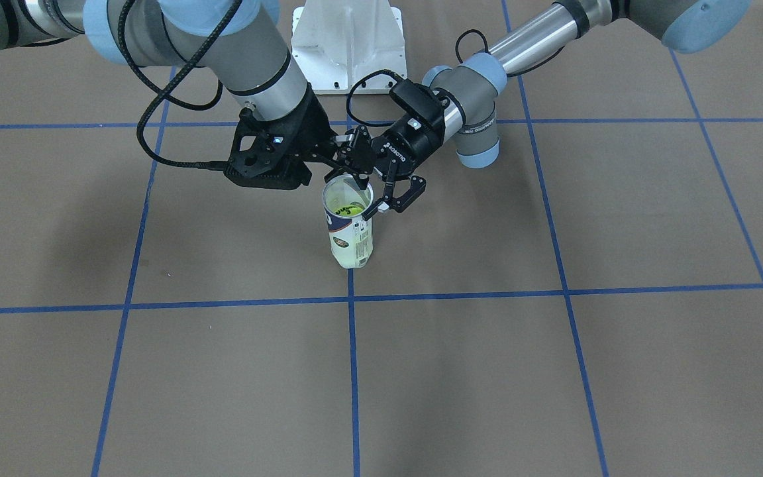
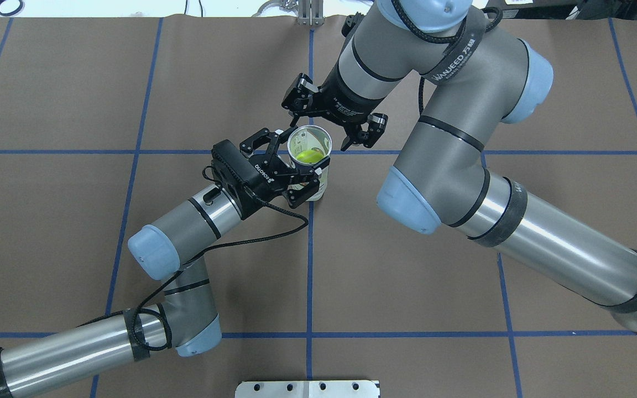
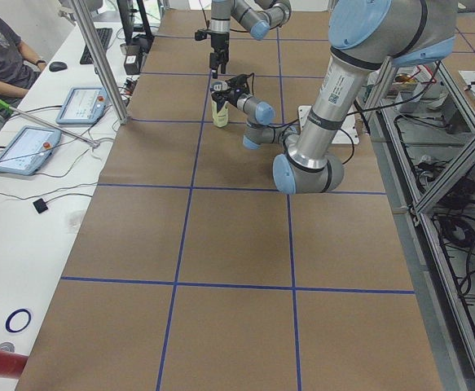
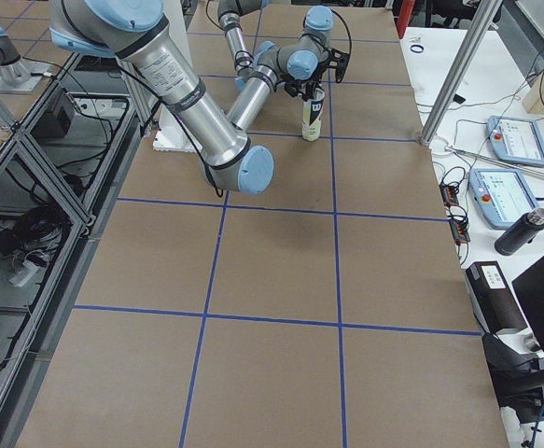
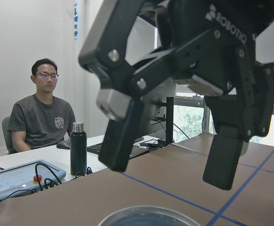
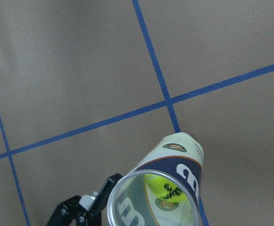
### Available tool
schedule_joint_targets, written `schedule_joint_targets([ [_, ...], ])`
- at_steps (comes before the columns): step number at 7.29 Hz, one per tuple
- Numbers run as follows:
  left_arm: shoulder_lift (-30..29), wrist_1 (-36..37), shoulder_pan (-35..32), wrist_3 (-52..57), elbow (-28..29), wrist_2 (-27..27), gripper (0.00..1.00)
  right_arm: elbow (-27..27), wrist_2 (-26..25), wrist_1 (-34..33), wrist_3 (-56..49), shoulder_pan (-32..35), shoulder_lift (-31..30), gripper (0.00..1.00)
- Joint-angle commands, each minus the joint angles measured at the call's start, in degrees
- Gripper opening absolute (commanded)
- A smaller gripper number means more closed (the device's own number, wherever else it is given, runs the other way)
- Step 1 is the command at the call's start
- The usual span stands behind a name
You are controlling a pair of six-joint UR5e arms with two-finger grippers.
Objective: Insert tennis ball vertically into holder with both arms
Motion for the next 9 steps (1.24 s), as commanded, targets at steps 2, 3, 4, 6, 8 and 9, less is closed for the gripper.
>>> schedule_joint_targets([
  [2,0.0,0.0,0.0,0.0,-0.1,0.0,0.89,0.4,0.7,0.0,-0.9,2.0,-1.5,0.97],
  [3,0.0,0.0,0.0,0.0,-0.2,0.3,0.91,0.6,0.9,0.1,-1.0,3.1,-2.5,0.97],
  [4,0.1,-0.3,-0.1,0.0,-0.2,1.6,0.96,0.6,1.0,0.1,-1.8,3.9,-3.1,0.97],
  [6,1.6,-0.3,-0.2,-0.1,-2.2,1.7,0.99,1.3,1.7,0.2,-5.2,6.2,-5.9,0.97],
  [8,12.1,-0.3,-0.3,-0.4,-14.1,1.7,0.99,3.3,1.7,0.7,-15.0,9.3,-12.5,0.97],
  [9,16.6,-0.4,-0.7,-0.5,-18.9,1.7,0.99,3.3,1.6,0.8,-19.6,10.9,-15.0,0.97],
])
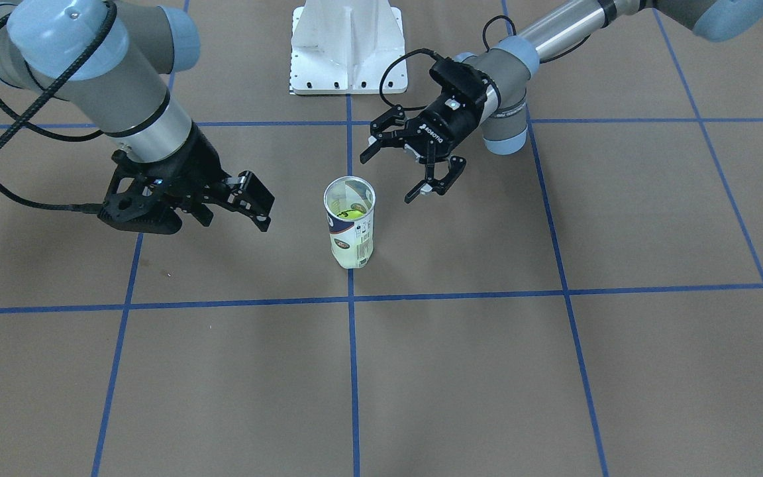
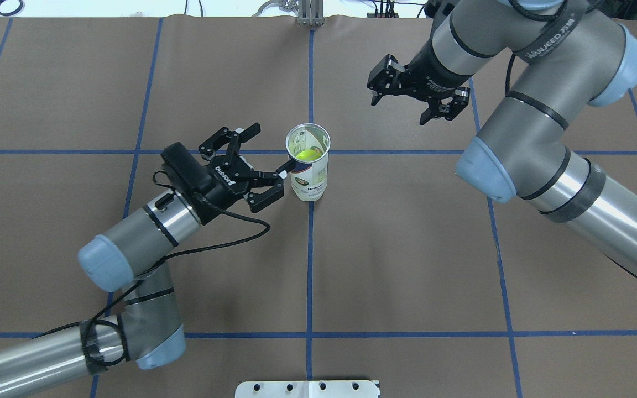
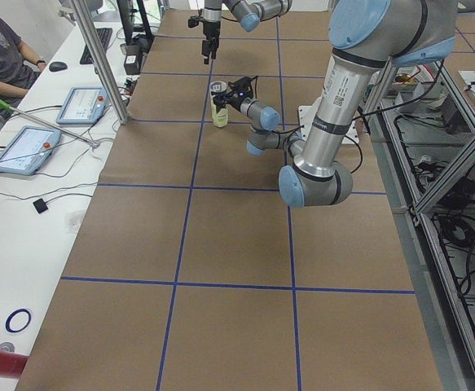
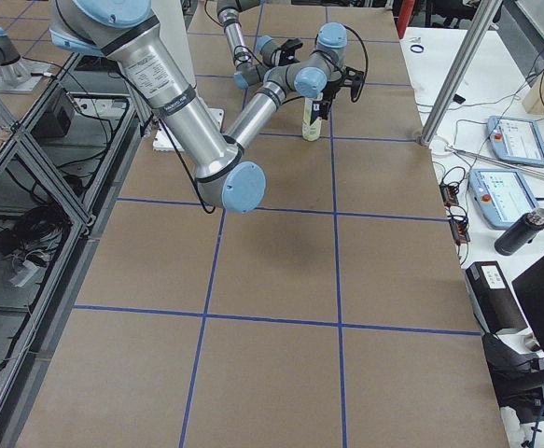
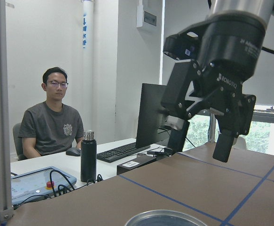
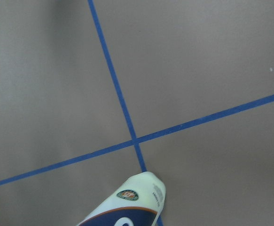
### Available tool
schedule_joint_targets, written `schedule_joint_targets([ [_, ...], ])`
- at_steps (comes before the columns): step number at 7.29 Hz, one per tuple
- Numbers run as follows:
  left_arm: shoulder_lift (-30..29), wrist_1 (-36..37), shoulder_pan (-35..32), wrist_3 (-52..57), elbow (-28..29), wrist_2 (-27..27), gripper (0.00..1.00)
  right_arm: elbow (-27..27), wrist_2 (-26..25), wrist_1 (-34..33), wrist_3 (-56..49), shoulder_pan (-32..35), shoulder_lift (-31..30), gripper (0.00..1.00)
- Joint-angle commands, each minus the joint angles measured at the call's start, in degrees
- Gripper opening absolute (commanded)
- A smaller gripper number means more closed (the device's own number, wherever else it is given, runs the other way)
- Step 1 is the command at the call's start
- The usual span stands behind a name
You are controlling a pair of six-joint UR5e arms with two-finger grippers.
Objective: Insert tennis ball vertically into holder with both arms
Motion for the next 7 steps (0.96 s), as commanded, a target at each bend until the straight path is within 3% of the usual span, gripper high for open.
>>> schedule_joint_targets([
  [1,7.0,-0.2,-1.0,-0.4,-7.6,1.1,0.99,0.2,-0.5,0.3,-11.1,3.5,-5.9,0.97],
  [3,12.2,1.8,-5.5,-2.8,-7.9,3.9,0.94,0.0,-0.8,0.3,-20.8,7.7,-10.0,0.98],
  [5,16.7,10.0,-13.9,-11.1,-7.8,3.8,0.94,0.0,-1.5,0.4,-25.3,9.6,-13.3,0.98],
  [7,16.9,26.7,-19.0,-13.1,-7.8,3.3,0.90,-1.0,-4.6,0.3,-29.7,10.7,-15.0,0.98],
])
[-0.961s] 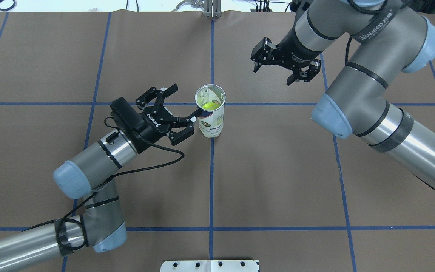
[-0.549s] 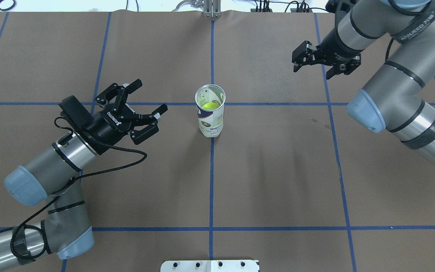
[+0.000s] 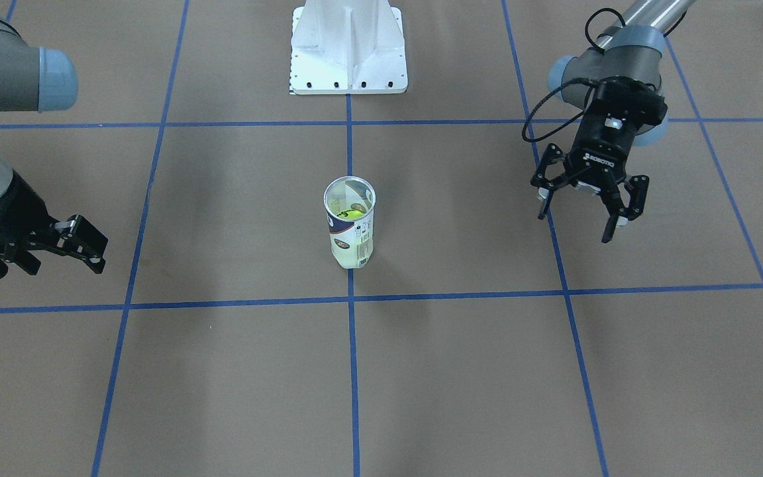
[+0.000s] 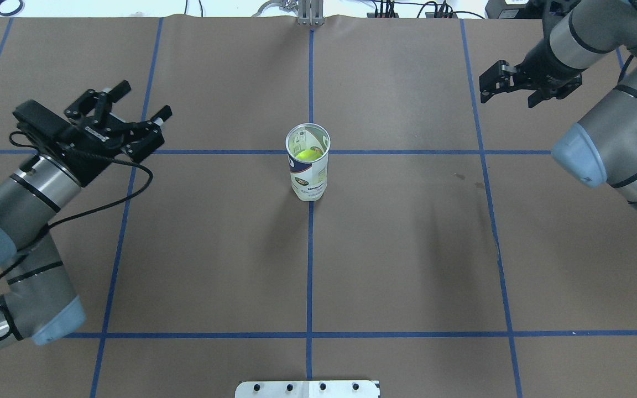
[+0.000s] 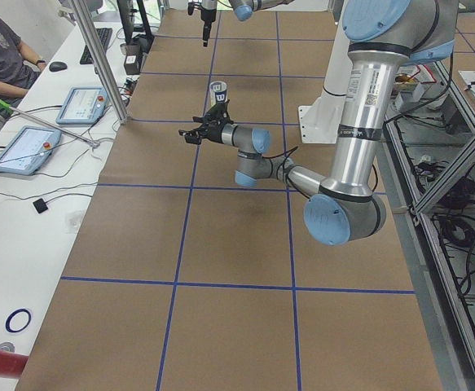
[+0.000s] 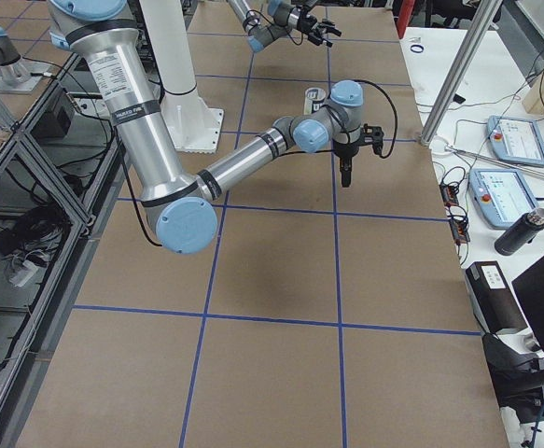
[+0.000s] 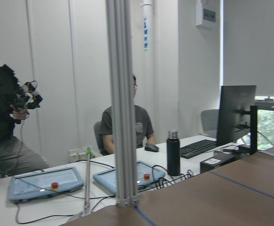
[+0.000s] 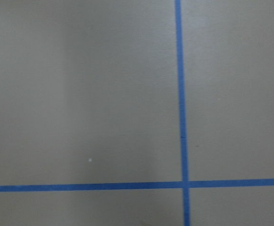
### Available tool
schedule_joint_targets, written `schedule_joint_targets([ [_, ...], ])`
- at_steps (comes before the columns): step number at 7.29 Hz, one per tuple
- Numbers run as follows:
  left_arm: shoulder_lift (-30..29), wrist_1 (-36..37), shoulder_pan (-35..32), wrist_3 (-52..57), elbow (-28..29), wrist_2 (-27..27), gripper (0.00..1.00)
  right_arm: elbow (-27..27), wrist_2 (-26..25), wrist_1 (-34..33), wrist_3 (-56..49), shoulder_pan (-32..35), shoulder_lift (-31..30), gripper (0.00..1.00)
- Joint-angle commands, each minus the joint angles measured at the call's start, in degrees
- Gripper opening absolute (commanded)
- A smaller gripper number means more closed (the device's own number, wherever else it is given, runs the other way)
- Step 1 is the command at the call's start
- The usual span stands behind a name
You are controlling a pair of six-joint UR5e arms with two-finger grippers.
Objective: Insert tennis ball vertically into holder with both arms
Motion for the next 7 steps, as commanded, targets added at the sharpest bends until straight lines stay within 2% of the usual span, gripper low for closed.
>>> schedule_joint_targets([
  [1,0.2,17.5,-7.1,-5.4,-0.2,-4.4,0.84,-1.2,-1.5,0.0,-3.6,1.6,-1.1,0.98],
  [2,-0.6,30.5,-13.2,-7.3,-1.4,-15.0,0.82,-1.5,-1.6,0.0,-4.0,2.0,-1.6,0.98],
  [3,-1.8,40.7,-18.3,-7.3,-3.1,-22.9,0.82,-1.5,-1.6,0.0,-5.0,2.7,-1.7,0.98],
  [4,-4.2,48.6,-23.5,-6.8,-3.2,-32.5,0.99,-1.5,-1.6,0.0,-6.4,3.8,-3.0,0.98],
  [5,-5.1,55.7,-29.9,-6.9,-3.2,-46.1,0.99,-1.6,-1.6,-0.1,-9.0,5.2,-3.8,0.98],
  [6,-4.5,58.3,-33.7,-6.8,-2.9,-60.5,0.99,-1.8,-1.5,-0.1,-11.6,6.7,-4.4,0.98],
  [7,-0.9,58.8,-35.1,-7.1,-3.8,-64.1,0.99,-1.9,-1.2,-0.2,-14.3,8.4,-4.8,0.98],
])
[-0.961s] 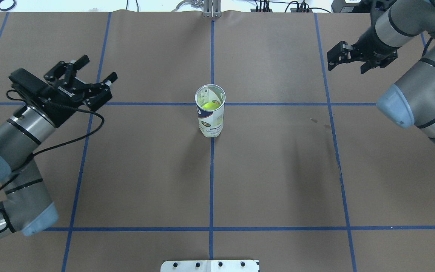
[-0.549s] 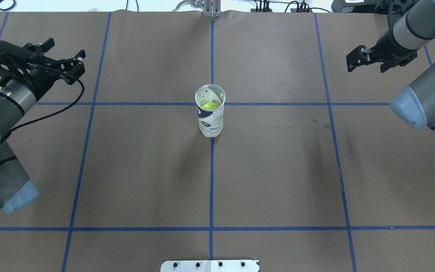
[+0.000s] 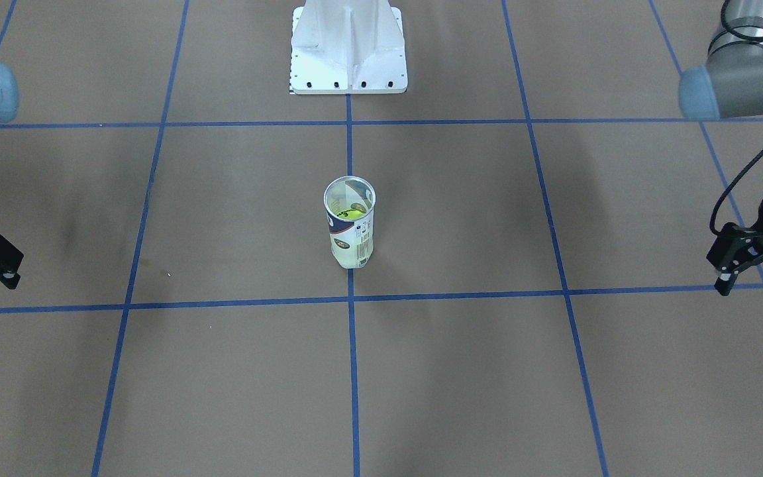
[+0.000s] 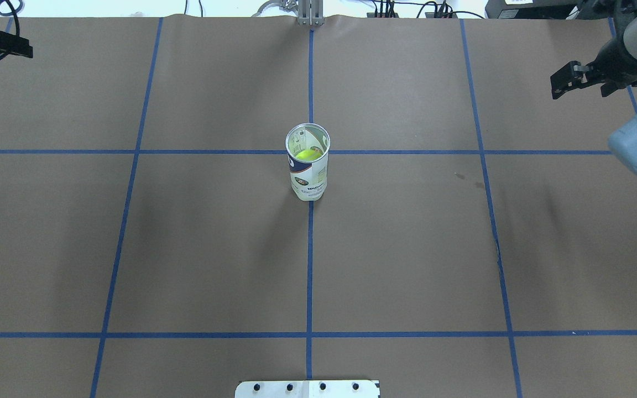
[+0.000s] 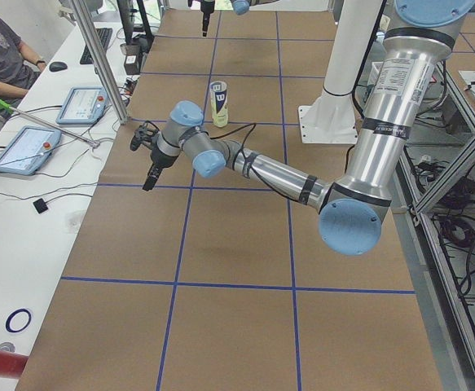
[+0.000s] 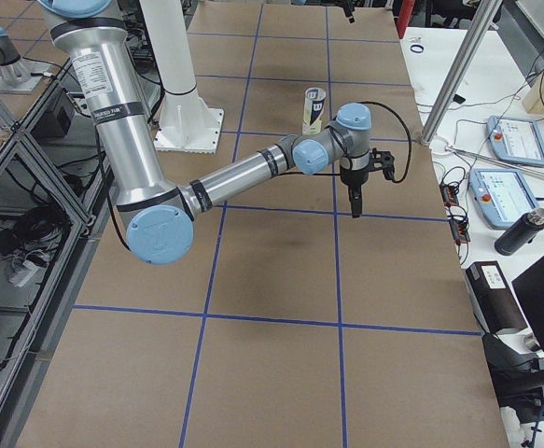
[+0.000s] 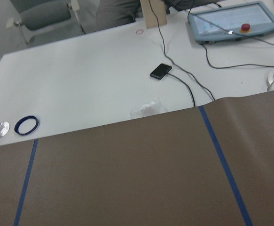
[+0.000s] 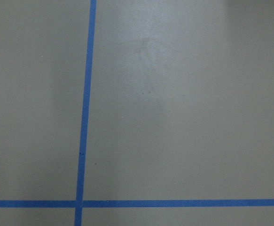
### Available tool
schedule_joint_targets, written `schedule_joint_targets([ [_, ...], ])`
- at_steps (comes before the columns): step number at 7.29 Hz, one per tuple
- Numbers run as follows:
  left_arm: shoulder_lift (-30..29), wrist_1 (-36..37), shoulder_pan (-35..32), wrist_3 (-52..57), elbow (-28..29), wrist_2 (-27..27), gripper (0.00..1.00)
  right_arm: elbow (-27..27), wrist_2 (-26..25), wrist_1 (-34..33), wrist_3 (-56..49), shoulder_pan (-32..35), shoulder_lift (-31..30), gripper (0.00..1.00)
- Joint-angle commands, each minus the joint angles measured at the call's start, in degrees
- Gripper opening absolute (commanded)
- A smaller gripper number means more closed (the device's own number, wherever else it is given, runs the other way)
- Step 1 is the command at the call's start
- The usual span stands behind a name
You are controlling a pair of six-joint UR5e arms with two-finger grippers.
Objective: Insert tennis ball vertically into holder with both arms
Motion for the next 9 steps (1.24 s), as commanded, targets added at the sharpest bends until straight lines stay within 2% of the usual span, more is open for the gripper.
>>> schedule_joint_targets([
  [1,6.0,4.0,-3.7,-2.8,-0.7,-9.6,0.99,-0.4,0.7,-0.1,-4.8,3.3,-1.5,0.97],
  [2,5.3,11.1,-4.2,-11.1,-1.0,-10.1,1.00,-0.6,3.2,-0.1,-5.5,5.2,-2.9,0.98],
  [3,7.5,12.6,-5.1,-8.3,-3.5,-12.5,1.00,-0.9,6.1,-0.1,-6.4,8.1,-4.7,0.98],
  [4,13.1,12.6,-5.1,-2.9,-6.2,-13.0,1.00,-1.6,9.3,-0.3,-10.9,11.2,-5.7,0.98],
  [6,18.7,13.5,-5.2,5.2,-6.2,-15.5,1.00,-5.8,13.9,-1.0,-17.9,16.4,-6.5,0.98],
  [8,19.4,15.0,-7.0,5.7,-6.0,-16.2,1.00,-7.1,13.9,-3.6,-21.4,17.3,-7.1,0.99],
  [9,19.1,16.6,-10.6,6.2,-5.8,-17.9,1.00,-7.1,13.8,-5.6,-24.9,17.4,-7.1,0.99],
])
